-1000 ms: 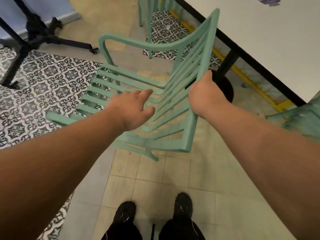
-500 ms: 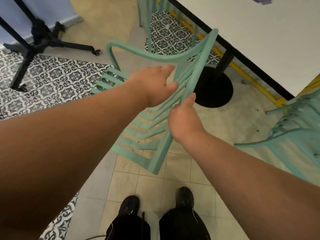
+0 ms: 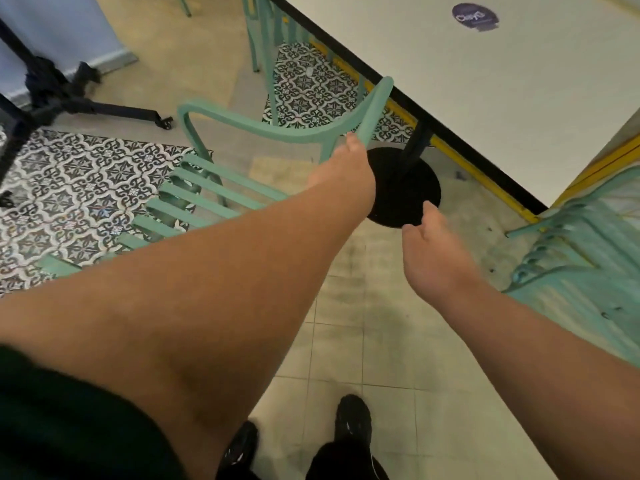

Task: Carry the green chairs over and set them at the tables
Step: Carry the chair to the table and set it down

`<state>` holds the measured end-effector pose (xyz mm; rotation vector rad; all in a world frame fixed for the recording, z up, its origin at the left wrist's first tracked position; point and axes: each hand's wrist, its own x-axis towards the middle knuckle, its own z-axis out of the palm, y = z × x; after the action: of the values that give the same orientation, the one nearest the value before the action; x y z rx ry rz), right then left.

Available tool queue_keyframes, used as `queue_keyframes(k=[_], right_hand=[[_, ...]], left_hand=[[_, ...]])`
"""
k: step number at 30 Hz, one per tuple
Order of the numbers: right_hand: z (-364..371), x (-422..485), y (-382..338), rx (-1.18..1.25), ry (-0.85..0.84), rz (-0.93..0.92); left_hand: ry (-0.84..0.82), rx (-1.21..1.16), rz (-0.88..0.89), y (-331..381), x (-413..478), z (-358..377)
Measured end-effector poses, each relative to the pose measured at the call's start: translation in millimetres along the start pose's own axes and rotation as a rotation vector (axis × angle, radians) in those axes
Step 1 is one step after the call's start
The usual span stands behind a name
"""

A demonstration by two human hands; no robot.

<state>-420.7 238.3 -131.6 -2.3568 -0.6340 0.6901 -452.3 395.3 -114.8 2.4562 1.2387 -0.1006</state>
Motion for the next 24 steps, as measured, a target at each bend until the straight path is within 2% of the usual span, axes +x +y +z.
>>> queue_keyframes(k=[3, 6, 11, 16, 24], right_hand=[[-6.8, 10.5, 4.4, -0.055, 0.01, -0.005], [-13.4, 22.4, -5.6, -0.132, 0.019, -0.061], [-28.0, 46.3, -31.0, -0.277, 0.078, -0.244], [-36.5, 49.6, -43.7, -0.408, 0.133, -0.413], [-23.7, 45.9, -38.7, -0.59, 0.01, -0.568]], left_hand=[[0.041, 0.082, 0.067, -4.8, 2.8, 8.8], [0.042, 0.062, 0.085, -6.0, 0.3, 8.7], [0.014, 0.057, 0.109, -9.6, -22.5, 11.4], [-0.055, 0.071, 0.206, -15.3, -51.2, 20.0], [-0.083, 0.205, 0.366, -42.5, -100.8, 25.5]])
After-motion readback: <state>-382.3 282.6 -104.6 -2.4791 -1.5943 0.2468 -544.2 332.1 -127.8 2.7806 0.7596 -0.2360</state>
